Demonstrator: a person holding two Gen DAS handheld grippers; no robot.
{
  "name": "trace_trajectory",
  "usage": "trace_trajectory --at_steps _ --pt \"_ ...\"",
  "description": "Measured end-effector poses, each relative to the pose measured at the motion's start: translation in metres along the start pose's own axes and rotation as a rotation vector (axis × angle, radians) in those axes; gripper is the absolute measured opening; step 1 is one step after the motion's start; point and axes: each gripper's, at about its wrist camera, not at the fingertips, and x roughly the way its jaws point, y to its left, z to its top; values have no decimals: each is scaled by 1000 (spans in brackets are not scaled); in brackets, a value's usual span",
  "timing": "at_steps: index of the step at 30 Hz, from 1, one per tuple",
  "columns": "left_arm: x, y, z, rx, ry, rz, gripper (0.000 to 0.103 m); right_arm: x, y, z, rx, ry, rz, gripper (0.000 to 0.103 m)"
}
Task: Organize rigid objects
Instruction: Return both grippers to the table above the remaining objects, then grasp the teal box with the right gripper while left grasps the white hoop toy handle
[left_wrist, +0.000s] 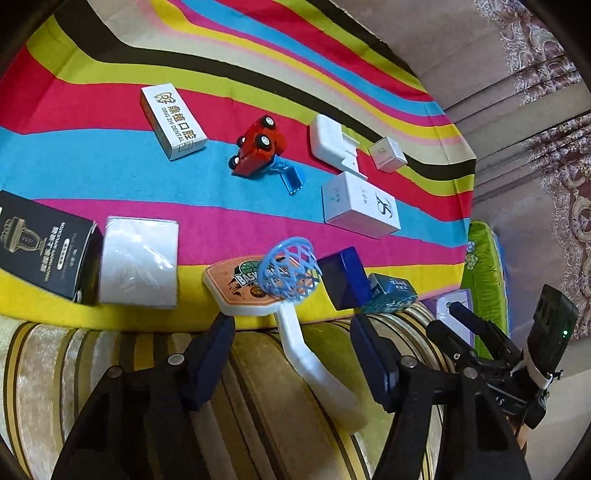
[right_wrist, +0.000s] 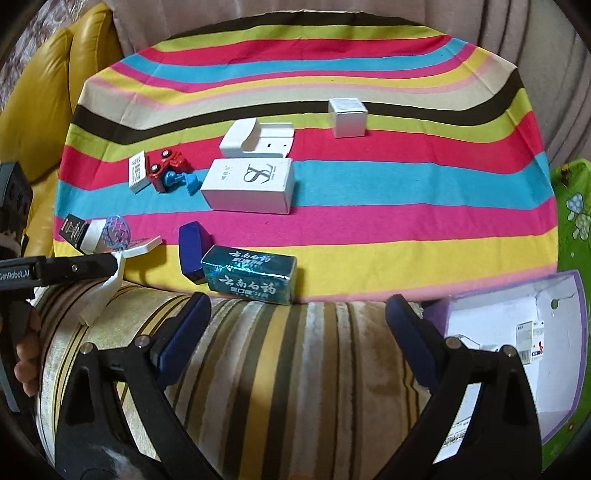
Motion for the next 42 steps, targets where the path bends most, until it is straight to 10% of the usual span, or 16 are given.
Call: trace_trajectory --at_steps 17,32,42 --pt "13 5 1 2 24 -20 19 30 31 16 -1 58 16 97" --pt "14 4 0 15 4 -29 16 49 27 26 61 97 -10 96" --pt "10 1 -1 31 -21 -31 14 52 23 24 86 98 23 76"
